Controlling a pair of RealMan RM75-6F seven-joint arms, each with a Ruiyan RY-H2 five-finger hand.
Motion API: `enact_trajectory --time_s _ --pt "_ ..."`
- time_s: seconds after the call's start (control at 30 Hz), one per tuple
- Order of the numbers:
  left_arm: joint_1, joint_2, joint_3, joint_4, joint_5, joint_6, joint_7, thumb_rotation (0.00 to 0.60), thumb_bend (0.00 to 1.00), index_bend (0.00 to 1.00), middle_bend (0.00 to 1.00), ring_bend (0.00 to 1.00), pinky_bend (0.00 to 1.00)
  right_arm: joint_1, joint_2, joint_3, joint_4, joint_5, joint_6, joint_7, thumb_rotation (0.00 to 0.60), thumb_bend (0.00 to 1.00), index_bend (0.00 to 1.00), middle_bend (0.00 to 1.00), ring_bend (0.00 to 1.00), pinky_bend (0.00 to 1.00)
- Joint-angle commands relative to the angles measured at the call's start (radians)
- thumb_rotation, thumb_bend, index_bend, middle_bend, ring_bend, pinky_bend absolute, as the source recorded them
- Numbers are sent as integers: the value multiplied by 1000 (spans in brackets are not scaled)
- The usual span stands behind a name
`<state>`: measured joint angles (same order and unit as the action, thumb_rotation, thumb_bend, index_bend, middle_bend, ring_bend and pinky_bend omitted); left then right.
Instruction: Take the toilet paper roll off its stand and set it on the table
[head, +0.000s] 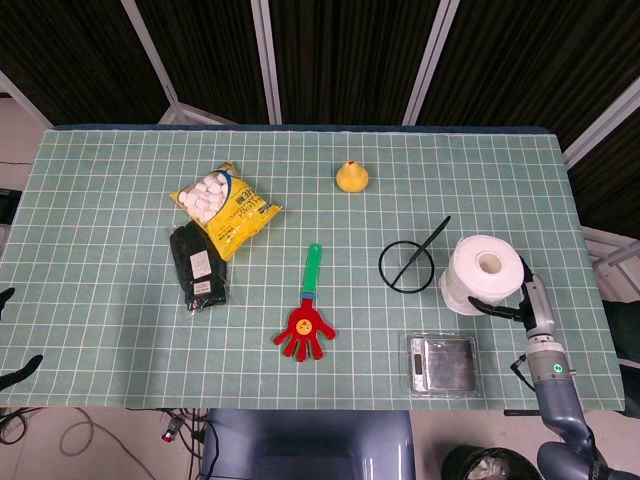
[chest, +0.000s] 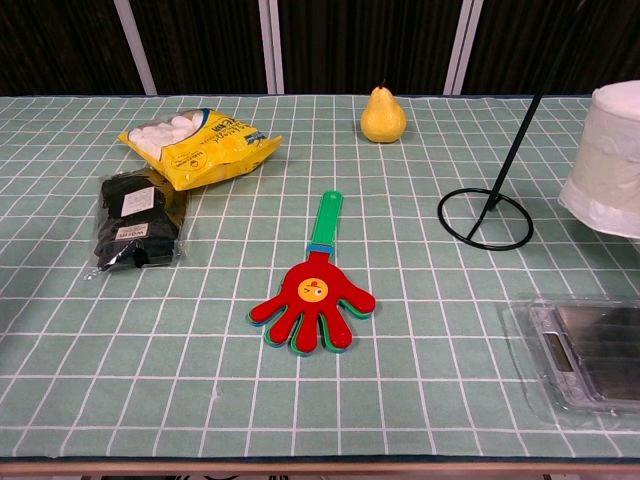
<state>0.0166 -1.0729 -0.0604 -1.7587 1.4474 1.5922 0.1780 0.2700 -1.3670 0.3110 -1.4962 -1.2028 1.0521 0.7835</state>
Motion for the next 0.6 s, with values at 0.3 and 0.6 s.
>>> enact_trajectory --time_s 0.3,0.6 --pt "2 1 0 0 0 2 -3 600 116 133 0 0 0 10 -121 -37 79 -12 30 -51 600 0 266 220 190 0" --pt "0 2 0 1 -2 -1 -3 600 116 133 0 0 0 50 -208 -6 163 47 25 -135 600 0 265 220 161 0"
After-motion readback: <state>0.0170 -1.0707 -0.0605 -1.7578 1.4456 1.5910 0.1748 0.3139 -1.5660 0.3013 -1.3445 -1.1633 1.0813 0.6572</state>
